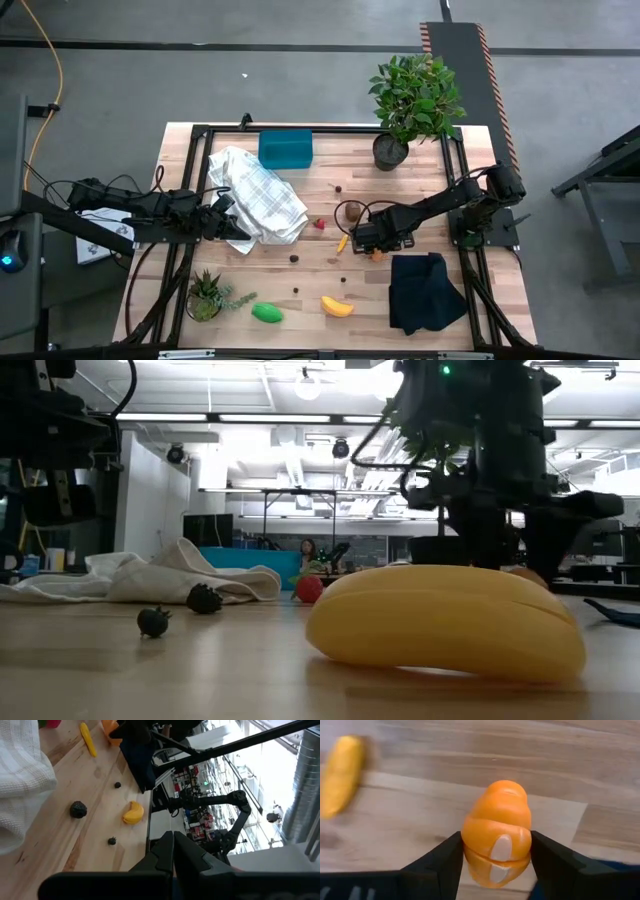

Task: Pick and placing Produce into tupperware
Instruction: Put the yellow croissant into the blue bin

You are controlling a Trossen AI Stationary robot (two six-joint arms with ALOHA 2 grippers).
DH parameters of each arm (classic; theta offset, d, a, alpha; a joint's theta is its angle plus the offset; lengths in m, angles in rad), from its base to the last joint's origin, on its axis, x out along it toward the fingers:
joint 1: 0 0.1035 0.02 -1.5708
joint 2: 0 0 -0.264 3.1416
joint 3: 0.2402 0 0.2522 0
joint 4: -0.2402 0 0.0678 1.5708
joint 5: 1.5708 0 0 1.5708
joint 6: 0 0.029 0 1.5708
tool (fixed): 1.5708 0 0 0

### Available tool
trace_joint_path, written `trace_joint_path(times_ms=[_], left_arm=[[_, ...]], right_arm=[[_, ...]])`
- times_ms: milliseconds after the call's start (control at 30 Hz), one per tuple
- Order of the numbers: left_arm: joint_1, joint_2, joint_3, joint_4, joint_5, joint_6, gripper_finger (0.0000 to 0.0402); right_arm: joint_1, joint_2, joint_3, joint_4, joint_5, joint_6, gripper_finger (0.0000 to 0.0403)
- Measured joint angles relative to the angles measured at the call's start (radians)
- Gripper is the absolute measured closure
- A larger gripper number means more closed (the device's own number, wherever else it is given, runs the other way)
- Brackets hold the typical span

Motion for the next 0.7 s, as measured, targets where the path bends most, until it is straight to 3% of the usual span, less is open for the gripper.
trace_joint_path(times_ms=[300, 700], left_arm=[[0.000, 0.000, 0.000, 0.004, -0.009, 0.000, 0.0401], [0.000, 0.000, 0.000, 0.017, -0.152, 0.032, 0.0401]], right_arm=[[0.000, 0.000, 0.104, -0.003, 0.008, -0.066, 0.0206], [-0.027, 0.000, 0.327, 0.077, 0.097, -0.336, 0.0206]])
